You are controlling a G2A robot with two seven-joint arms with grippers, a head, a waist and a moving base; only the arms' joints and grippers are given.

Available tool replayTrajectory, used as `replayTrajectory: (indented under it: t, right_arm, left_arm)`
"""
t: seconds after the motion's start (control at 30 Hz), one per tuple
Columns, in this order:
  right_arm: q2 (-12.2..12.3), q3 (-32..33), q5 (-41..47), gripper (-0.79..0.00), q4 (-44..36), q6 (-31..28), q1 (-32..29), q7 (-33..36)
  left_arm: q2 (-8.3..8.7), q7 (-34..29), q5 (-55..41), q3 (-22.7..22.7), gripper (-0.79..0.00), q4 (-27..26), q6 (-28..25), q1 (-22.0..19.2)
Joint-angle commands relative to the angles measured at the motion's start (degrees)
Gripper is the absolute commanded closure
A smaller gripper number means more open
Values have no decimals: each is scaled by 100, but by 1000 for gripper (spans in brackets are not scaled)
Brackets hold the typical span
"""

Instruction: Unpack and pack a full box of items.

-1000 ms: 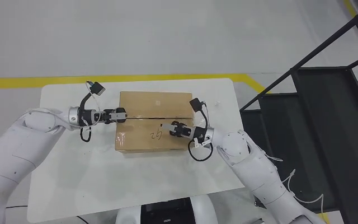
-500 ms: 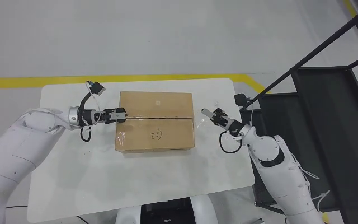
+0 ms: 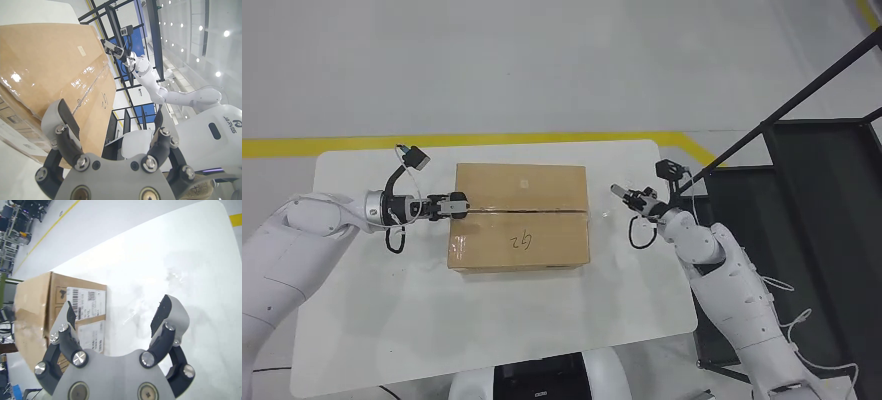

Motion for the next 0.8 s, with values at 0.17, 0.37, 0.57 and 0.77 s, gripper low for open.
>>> replayTrajectory:
  t: [0.17, 0.37, 0.57, 0.77]
  right_arm:
    - [-18, -367, -1322, -785, 705, 151, 501, -168]
    - [-29, -528, -1745, -785, 1035, -208, 708, -208]
    - [-29, -528, -1745, -785, 1035, -208, 708, -208]
    - [-29, -528, -1745, -785, 1035, -208, 708, -208]
  left_arm:
    - [0, 0, 0, 0, -785, 0, 0, 0]
    - [0, 0, 0, 0, -785, 0, 0, 0]
    - [0, 0, 0, 0, -785, 0, 0, 0]
    - [0, 0, 0, 0, -785, 0, 0, 0]
